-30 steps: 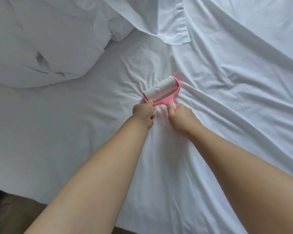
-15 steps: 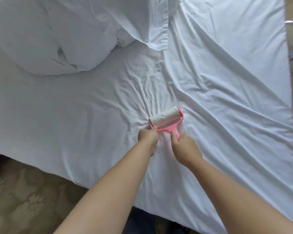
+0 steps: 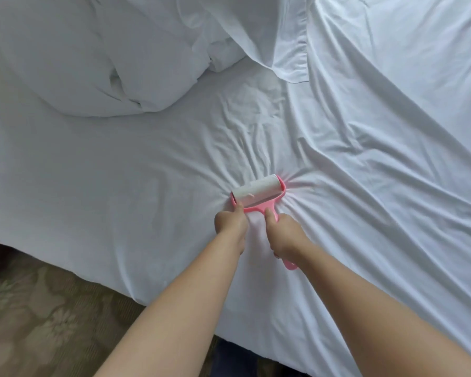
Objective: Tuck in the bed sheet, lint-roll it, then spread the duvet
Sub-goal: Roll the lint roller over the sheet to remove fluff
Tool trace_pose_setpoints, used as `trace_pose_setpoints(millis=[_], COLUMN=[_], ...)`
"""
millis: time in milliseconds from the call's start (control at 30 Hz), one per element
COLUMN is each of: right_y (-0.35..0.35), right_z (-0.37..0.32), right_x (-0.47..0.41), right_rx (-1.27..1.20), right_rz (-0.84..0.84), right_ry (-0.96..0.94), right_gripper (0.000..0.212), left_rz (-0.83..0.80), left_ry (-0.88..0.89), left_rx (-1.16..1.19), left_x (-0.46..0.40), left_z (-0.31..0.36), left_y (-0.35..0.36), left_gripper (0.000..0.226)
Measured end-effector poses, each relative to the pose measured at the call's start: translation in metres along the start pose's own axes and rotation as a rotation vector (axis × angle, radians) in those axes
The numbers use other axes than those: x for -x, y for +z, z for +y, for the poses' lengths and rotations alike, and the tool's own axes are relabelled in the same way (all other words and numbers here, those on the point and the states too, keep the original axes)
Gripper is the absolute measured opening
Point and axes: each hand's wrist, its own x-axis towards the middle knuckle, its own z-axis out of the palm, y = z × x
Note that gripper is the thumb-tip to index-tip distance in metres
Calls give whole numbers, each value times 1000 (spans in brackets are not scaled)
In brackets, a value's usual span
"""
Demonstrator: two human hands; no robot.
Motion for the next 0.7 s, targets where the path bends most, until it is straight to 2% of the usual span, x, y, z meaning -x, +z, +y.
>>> trace_pose_setpoints(millis=[167, 333, 533, 700], right_y=[3, -1, 1, 3], right_z=[-30, -77, -106, -119], right_x=[-27, -55, -85, -104], right_rx=[36, 57, 36, 49], right_rz=[37, 54, 71, 101], right_ry=[-25, -71, -74, -51], right_gripper=[56, 53, 42, 52], left_rz=[-17, -3, -36, -41], left_ry=[29, 99, 84, 59], left_rx=[-7, -27, -23, -35], left_x=[-31, -71, -104, -114], left_z=[27, 68, 101, 114], left_y=[-4, -10, -11, -12], left_gripper=[48, 52, 51, 48])
